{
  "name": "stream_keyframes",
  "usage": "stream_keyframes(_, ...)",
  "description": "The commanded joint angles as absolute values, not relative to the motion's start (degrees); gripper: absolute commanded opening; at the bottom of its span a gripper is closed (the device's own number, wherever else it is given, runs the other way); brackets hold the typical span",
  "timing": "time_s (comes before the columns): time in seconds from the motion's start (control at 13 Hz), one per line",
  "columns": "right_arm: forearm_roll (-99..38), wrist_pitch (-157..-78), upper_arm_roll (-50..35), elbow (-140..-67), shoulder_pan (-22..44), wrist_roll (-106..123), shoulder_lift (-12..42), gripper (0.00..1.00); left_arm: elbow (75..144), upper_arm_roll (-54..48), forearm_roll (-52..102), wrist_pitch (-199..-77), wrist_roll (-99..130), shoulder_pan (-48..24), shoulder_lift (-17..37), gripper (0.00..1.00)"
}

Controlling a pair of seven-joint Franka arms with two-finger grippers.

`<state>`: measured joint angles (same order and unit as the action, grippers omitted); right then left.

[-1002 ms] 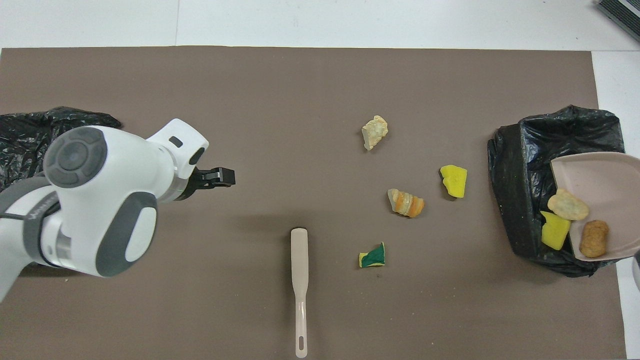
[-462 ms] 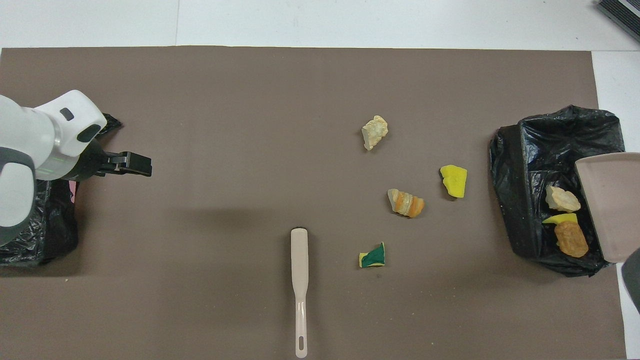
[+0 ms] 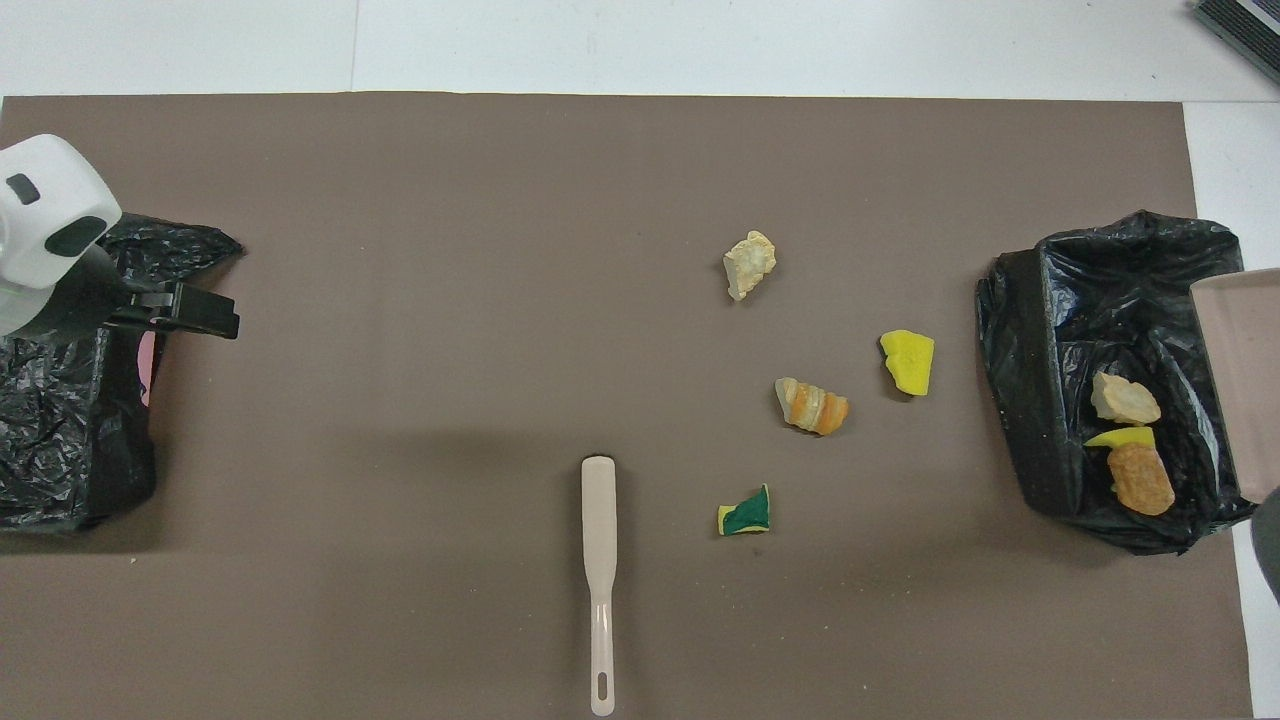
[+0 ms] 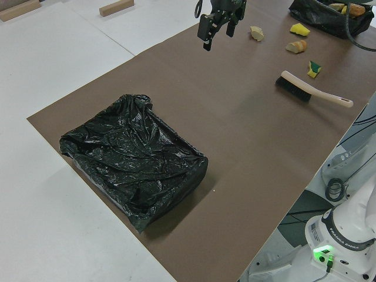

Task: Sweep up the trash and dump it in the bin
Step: 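Tip the dustpan into the bag with the right gripper while the left gripper withdraws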

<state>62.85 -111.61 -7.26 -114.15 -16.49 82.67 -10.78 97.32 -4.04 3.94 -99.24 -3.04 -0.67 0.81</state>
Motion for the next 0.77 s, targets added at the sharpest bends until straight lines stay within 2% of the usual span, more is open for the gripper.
stream_keyframes(0.0,60.6,-107.7,-7.5,-108.5,-13.3,81.5,-7.4,0.00,96.8,-4.6,2.8,-97.4,-1.1,-0.2,0.0,1.00)
stream_keyframes(0.23,52.5,-104.1,-7.5,-103.4,-9.5,76.9,-4.3,0.00,97.2,-4.6,2.8,-97.3,-0.9,-0.1,-0.8,1.00)
stream_keyframes(0.46,47.4,-101.3,-7.5,-103.1,-4.3,69.2,-3.8,0.00,96.5,-4.6,2.5,-96.9,-2.8,-0.2,-0.8,1.00)
stream_keyframes(0.69,43.3,-94.1,-7.6,-97.0,2.3,57.1,2.3,0.00,95.1,-4.2,2.5,-96.0,-4.7,-0.2,-0.9,1.00)
